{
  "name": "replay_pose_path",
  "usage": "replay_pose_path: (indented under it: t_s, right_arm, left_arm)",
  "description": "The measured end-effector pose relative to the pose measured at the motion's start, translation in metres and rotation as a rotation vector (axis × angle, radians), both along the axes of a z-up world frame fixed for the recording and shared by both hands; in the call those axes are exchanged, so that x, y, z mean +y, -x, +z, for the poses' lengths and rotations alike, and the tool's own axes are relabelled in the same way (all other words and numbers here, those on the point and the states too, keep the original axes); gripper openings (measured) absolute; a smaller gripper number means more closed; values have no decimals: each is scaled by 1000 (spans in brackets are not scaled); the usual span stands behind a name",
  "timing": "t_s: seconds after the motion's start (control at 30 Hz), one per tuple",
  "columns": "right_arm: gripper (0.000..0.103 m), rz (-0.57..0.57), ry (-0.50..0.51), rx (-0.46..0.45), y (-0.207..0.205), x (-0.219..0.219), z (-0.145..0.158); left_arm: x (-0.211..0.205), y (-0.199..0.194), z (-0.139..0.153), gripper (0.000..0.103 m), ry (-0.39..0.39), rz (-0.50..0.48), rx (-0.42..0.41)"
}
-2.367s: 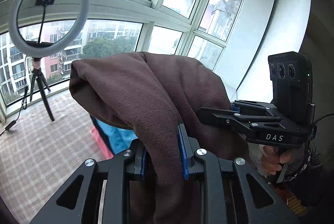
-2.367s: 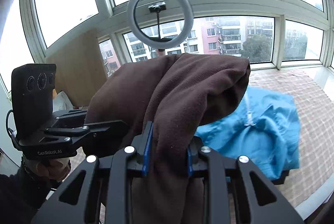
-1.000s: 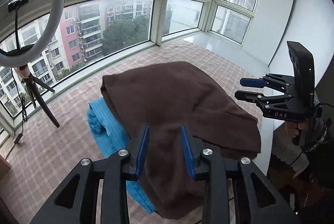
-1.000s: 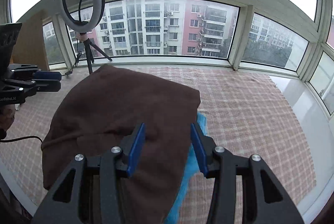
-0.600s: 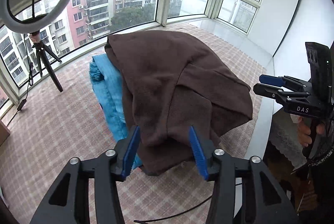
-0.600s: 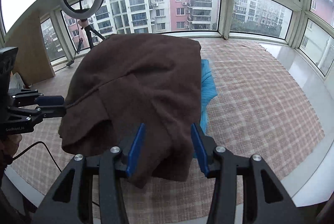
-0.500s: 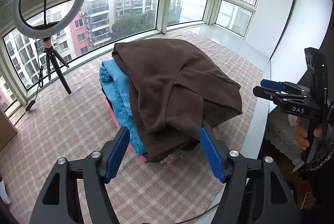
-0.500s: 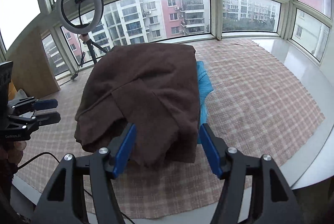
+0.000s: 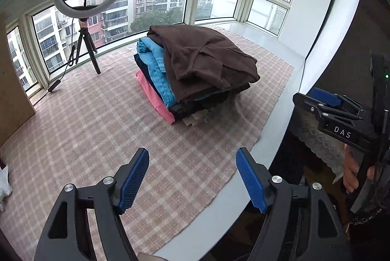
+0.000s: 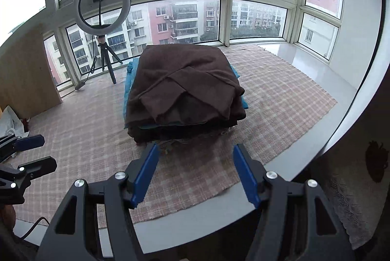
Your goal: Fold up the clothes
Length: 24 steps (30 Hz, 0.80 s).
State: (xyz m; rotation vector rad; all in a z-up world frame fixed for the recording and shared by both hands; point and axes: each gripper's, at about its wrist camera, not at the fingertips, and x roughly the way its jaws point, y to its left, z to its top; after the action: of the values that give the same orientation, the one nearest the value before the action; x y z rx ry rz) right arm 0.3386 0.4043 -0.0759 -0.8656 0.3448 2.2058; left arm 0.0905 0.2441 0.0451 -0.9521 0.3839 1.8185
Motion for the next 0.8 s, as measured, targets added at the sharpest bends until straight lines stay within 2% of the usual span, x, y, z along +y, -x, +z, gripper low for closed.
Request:
replay_pose_path:
  t_s: [0.1,0.33,0.8]
  right_arm:
    - [63,-23,-29,-11,-9,-27,2]
    - [64,-28,-24,-26,-20,-66,-2]
    - [64,-43,-56,-23,-29,-90,4]
  left_arm:
    - [-21,-7,-1,74,21,9,17]
    - [-56,-13,5,74,11,10,0]
    - [-76,-25,22,75,-23,-17,31]
